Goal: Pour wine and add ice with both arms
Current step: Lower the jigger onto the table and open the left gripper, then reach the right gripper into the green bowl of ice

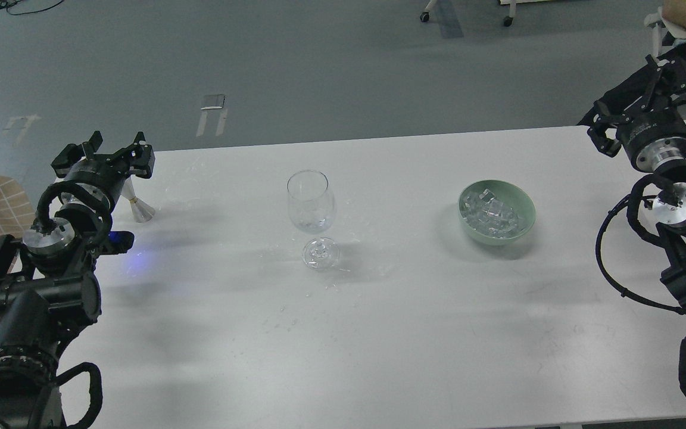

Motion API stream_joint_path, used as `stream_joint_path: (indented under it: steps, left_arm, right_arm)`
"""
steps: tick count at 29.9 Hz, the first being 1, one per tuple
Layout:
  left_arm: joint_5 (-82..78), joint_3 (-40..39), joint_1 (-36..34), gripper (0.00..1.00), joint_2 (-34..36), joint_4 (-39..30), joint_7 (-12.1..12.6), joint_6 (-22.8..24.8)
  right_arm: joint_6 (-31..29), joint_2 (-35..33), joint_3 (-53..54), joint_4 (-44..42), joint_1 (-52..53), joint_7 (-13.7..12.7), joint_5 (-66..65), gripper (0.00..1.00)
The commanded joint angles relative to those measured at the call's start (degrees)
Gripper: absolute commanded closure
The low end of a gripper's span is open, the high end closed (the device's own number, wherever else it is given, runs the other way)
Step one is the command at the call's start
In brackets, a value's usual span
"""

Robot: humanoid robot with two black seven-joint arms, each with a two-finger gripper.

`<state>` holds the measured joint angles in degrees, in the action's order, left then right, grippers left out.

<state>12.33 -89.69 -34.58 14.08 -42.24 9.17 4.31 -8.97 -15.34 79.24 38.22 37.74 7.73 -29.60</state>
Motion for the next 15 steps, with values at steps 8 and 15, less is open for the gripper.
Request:
stream_joint_path:
  steps: [8,15]
  left_arm:
    - [-1.1,2.4,3.5,0.02,3.7,-13.7,-0.1,2.7]
    - [-19.4,5.0,3.1,0.02,4.9,-14.2,-0.9,6.0]
  right_arm:
    - [0.0,-6.9,-14.3,11.2,1.7,1.2,-7.3,0.00]
    - [-0.5,-14.3,-14.9,15.7,2.9,1.2,-21.1,0.00]
